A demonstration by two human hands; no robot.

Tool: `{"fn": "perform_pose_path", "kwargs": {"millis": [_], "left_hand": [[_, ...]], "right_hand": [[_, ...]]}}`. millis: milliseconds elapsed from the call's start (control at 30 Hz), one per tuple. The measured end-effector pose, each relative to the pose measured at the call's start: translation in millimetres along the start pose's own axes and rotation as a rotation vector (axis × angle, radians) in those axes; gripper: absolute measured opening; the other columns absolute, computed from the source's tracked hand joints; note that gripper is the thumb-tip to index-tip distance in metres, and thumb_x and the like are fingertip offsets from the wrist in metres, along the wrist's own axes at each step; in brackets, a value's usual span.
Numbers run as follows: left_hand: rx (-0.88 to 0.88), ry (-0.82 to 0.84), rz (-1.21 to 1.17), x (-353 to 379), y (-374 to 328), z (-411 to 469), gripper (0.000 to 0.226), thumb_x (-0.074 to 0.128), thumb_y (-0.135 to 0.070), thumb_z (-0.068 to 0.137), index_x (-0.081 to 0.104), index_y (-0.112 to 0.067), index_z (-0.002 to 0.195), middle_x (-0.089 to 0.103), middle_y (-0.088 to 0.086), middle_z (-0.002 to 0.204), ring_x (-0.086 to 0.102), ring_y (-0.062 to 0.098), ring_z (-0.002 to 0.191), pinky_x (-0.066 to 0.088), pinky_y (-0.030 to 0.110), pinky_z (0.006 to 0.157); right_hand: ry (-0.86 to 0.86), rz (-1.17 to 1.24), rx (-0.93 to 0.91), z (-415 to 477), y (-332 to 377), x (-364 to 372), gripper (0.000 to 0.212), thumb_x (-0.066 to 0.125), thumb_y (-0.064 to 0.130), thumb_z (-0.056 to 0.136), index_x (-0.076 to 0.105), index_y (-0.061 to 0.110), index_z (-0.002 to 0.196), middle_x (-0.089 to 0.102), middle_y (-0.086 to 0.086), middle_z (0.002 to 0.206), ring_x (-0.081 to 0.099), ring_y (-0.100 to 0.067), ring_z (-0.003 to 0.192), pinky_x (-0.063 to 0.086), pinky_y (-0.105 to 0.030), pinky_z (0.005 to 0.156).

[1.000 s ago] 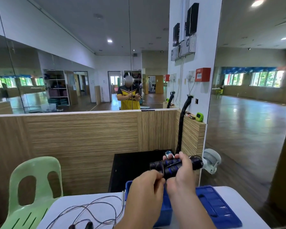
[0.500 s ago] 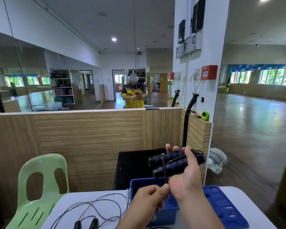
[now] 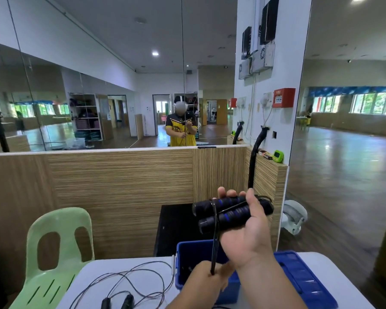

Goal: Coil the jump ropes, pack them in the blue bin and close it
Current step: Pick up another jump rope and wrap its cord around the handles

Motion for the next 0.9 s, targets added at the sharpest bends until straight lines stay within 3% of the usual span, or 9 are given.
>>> {"fn": "perform_pose_path", "kwargs": {"millis": [133,200,267,367,533,667,767,833,900], "left_hand": [[-0.038,0.041,-0.388,8.1,11.7,-3.6,0.026,0.069,-0.033,0.071,0.055,-0.02,0.054,0.045,-0.001,0.049,0.037,0.008,0.04,0.027,0.02,0.043],[0.009,-0.004,-0.548,7.7,16.9,-6.7,0.037,0.08,-0.029,0.076,0.056,-0.006,0.058,0.04,0.006,0.047,0.032,0.009,0.031,0.021,0.016,0.033],[0.021,-0.026,-0.655,6.6,18.3,-14.0,0.049,0.066,-0.045,0.085,0.057,-0.004,0.059,0.035,0.007,0.05,0.028,0.011,0.032,0.015,0.016,0.037],[-0.057,0.058,-0.806,12.5,19.1,-15.3,0.046,0.057,-0.047,0.088,0.057,-0.011,0.059,0.037,0.005,0.056,0.03,0.012,0.039,0.014,0.021,0.041],[-0.115,-0.025,-0.58,-13.7,18.8,5.1,0.044,0.048,-0.037,0.105,0.05,-0.018,0.065,0.036,-0.001,0.054,0.027,0.011,0.046,0.013,0.024,0.046],[-0.015,0.002,-0.362,-44.5,-4.2,14.2,0.023,0.054,-0.015,0.095,0.048,-0.018,0.073,0.04,-0.003,0.057,0.029,0.009,0.049,0.014,0.025,0.049],[0.087,0.015,-0.248,-63.3,-26.9,18.5,0.007,0.056,-0.019,0.086,0.059,-0.016,0.081,0.041,0.008,0.066,0.033,0.014,0.057,0.014,0.035,0.055],[0.102,0.051,-0.195,-71.6,-42.5,18.8,0.021,0.065,-0.034,0.092,0.058,-0.02,0.077,0.041,0.008,0.068,0.034,0.015,0.058,0.011,0.041,0.06],[0.093,0.079,-0.152,-76.9,-58.4,17.6,0.036,0.071,-0.046,0.09,0.052,-0.024,0.069,0.041,0.001,0.062,0.033,0.013,0.052,0.011,0.038,0.058]], "right_hand": [[-0.058,0.021,-0.043,9.1,8.2,-10.7,0.023,0.058,0.033,0.1,0.058,0.015,0.085,0.064,-0.001,0.081,0.07,-0.027,0.098,0.046,-0.052,0.107],[-0.066,0.027,-0.048,11.3,10.0,-13.0,0.023,0.059,0.034,0.1,0.056,0.016,0.086,0.064,-0.001,0.081,0.07,-0.027,0.099,0.046,-0.052,0.107],[-0.056,0.021,-0.043,12.5,9.6,-14.1,0.022,0.059,0.034,0.1,0.055,0.017,0.086,0.063,-0.001,0.083,0.07,-0.027,0.098,0.048,-0.051,0.103],[-0.031,-0.003,-0.035,10.8,5.2,-12.5,0.022,0.058,0.034,0.1,0.054,0.017,0.087,0.064,-0.002,0.083,0.071,-0.027,0.095,0.05,-0.05,0.1],[-0.012,-0.045,0.013,0.2,-4.1,-14.3,0.021,0.058,0.034,0.099,0.056,0.016,0.088,0.065,-0.003,0.084,0.072,-0.028,0.097,0.052,-0.049,0.097],[0.005,-0.104,0.079,-6.3,-13.7,-26.9,0.022,0.062,0.036,0.094,0.057,0.014,0.096,0.066,-0.006,0.089,0.071,-0.032,0.106,0.054,-0.049,0.092],[-0.019,-0.179,0.088,-11.0,-14.5,-38.3,0.026,0.064,0.037,0.09,0.058,0.014,0.101,0.068,-0.009,0.091,0.07,-0.033,0.11,0.05,-0.05,0.099],[-0.015,-0.215,0.08,-13.8,-13.2,-42.0,0.024,0.065,0.036,0.088,0.062,0.013,0.095,0.069,-0.009,0.087,0.07,-0.03,0.101,0.051,-0.049,0.099],[-0.008,-0.277,0.076,-15.1,-11.0,-45.2,0.025,0.063,0.036,0.087,0.07,0.013,0.079,0.069,-0.008,0.078,0.073,-0.024,0.081,0.053,-0.044,0.086]]}}
Point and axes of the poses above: each hand's wrist, its own z-axis towards the middle knuckle, its own x-axis out of the palm, y = z × x, the point moved 8 cm from there along z, towards the middle knuckle
